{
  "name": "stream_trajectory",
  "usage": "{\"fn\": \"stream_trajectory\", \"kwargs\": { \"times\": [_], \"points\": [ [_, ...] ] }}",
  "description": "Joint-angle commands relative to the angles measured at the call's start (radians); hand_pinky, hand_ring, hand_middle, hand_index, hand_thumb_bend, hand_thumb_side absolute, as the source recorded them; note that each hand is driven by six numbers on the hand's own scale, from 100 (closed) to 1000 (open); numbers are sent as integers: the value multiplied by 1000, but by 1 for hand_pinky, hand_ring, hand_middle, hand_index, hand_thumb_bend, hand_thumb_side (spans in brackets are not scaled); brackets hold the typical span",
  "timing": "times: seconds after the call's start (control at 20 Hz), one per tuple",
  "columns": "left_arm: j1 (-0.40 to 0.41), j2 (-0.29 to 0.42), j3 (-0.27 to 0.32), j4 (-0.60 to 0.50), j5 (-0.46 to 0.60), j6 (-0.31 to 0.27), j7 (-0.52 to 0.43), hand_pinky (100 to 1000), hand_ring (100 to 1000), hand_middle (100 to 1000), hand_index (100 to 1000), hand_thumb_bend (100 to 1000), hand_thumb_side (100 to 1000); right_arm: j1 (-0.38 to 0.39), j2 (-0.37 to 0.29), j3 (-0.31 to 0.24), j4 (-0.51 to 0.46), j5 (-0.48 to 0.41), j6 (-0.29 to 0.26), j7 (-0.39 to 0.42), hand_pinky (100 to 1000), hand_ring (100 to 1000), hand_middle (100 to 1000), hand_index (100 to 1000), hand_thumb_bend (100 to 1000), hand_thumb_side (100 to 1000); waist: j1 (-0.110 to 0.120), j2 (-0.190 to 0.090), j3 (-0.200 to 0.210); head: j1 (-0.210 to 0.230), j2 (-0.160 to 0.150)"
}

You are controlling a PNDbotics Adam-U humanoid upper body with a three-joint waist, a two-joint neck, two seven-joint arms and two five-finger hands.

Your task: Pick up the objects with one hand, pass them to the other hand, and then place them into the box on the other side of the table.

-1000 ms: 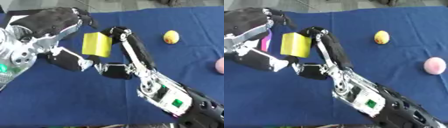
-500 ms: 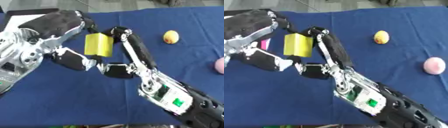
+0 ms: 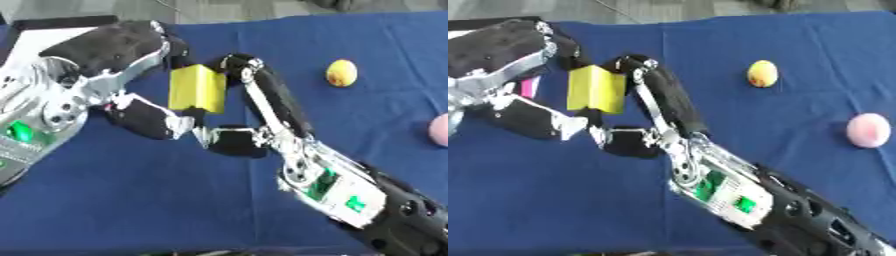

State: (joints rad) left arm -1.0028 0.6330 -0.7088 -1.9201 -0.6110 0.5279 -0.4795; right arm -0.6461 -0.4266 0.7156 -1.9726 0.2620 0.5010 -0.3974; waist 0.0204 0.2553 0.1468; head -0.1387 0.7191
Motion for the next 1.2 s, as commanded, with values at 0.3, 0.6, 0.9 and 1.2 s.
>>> {"fn": "stream_trajectory", "kwargs": {
  "times": [0.3,0.6,0.9,1.2],
  "points": [
    [-13,13,5,14,-24,-22,-7,718,549,436,468,258,251,-11,-7,1,-27,65,36,57,750,753,685,774,331,109,3,-22,-3,-2,1],
    [-8,25,5,27,-48,-63,-64,709,542,430,476,285,215,-10,-12,-7,-27,119,76,95,792,844,788,867,282,269,4,-25,-6,-2,2],
    [21,93,27,19,-48,-75,-65,705,539,426,476,295,203,-5,-23,-9,-27,158,119,129,809,876,825,885,242,355,8,-28,-12,-2,-1],
    [72,190,84,-4,-39,-66,-3,704,539,426,478,292,213,1,-43,-5,-27,169,116,166,812,876,828,883,239,337,6,-26,-18,-5,-6]
  ]
}}
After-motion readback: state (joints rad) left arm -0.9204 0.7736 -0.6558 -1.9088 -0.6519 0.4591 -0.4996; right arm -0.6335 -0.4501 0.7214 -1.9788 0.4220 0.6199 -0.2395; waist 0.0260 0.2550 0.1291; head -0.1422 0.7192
